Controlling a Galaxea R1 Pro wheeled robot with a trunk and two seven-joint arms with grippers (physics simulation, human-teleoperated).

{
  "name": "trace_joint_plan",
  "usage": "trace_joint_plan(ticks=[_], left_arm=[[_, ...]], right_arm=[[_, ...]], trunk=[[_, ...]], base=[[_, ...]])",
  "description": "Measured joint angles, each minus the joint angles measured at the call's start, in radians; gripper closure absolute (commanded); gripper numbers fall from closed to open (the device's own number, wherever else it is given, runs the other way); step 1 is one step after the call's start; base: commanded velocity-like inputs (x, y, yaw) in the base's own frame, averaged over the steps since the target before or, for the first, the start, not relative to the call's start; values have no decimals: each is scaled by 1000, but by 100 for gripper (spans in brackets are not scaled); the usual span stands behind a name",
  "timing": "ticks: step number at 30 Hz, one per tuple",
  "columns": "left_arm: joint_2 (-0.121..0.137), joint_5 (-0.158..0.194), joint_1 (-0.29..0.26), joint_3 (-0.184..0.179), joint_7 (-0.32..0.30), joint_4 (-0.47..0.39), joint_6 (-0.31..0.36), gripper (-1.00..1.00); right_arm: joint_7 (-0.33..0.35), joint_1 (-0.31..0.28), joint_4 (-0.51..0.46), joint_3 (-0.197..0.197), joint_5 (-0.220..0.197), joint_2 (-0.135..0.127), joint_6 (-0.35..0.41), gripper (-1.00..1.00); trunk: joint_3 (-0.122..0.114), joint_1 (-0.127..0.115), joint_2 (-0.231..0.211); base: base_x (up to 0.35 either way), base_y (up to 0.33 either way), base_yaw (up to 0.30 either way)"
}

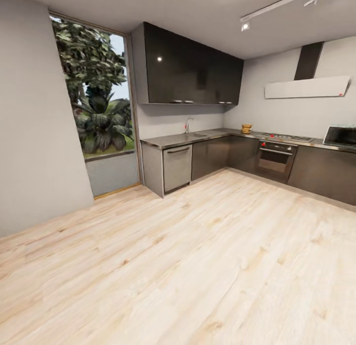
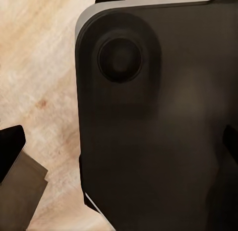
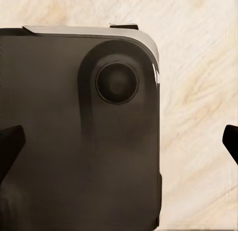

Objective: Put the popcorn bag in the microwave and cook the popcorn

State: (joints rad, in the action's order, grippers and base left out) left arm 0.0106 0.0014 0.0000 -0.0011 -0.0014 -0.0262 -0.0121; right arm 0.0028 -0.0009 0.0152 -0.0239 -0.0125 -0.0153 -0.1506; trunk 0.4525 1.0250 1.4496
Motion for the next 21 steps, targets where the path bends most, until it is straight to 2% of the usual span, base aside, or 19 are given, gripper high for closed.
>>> trace_joint_plan(ticks=[5,21], left_arm=[[0,0,0,0,0,0,0,-100],[0,0,0,0,0,0,0,-100]], right_arm=[[5,0,0,0,0,1,-21,-100],[-1,0,0,0,0,2,-19,-100]], trunk=[[0,0,0],[0,0,0]], base=[[0,0,-296],[0,0,-295]])
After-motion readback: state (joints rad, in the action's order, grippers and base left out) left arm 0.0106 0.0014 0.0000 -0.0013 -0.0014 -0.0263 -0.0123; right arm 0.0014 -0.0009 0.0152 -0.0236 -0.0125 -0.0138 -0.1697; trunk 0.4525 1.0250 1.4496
